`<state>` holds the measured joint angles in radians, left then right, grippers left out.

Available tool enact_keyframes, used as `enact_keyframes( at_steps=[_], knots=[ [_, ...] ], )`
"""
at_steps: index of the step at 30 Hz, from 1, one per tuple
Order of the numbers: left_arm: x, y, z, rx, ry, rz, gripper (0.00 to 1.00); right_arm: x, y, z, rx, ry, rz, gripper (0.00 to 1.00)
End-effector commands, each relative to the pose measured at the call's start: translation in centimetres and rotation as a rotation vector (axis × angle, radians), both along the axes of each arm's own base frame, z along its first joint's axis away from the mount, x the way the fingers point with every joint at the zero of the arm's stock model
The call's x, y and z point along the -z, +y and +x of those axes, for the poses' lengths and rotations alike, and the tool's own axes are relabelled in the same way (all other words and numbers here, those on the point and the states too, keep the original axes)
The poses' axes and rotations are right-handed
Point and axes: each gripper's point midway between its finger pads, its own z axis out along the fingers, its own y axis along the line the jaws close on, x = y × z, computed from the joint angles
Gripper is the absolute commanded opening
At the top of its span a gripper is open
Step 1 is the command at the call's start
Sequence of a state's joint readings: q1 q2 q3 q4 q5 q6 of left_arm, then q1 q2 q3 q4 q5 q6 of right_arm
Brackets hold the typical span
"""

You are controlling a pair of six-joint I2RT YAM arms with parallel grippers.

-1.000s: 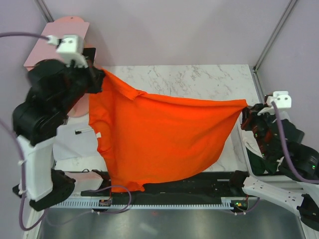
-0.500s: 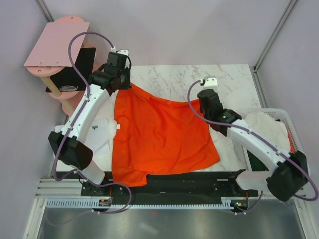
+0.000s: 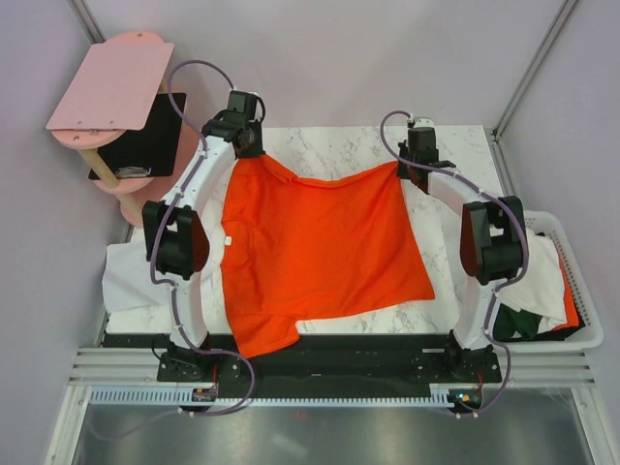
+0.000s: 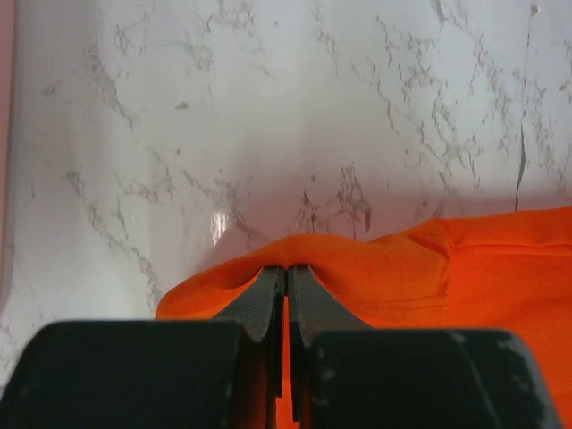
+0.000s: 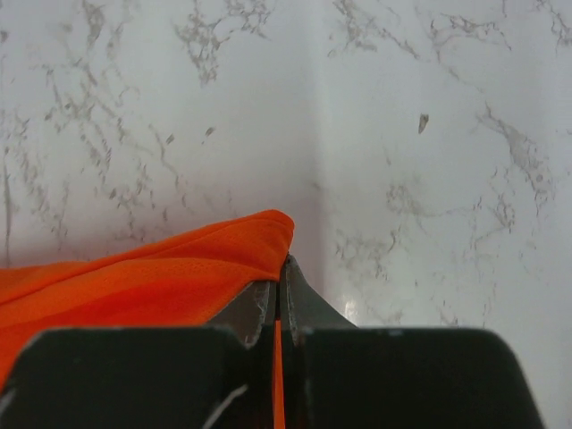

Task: Fold and stack the t-shirts
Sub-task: Flatten out the tshirt, then fold the flattened tshirt in 1/3 of the way

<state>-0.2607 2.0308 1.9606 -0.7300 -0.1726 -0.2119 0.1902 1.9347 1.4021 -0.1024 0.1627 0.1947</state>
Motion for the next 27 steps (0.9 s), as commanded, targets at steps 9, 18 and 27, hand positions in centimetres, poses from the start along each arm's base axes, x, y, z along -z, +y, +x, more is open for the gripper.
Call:
enact_keyframes(
  at_steps=[9, 18, 27],
  knots=[
    [-1.8, 0.6, 6.1, -0.02, -0.074, -0.016, 0.02, 1.4, -2.3, 7.4, 0.0, -0.009, 0.156, 0.0],
    [-3.1, 0.6, 0.4, -0.041, -0.03, -0.097, 0.02, -0.6, -2.1, 6.2, -0.024, -0.022, 0.158, 0.0],
    [-1.6, 1.5, -5.7, -0.062, 0.054, -0.116, 0.02, -0.2, -3.9, 4.2, 0.048, 0.048, 0.082, 0.0]
  ],
)
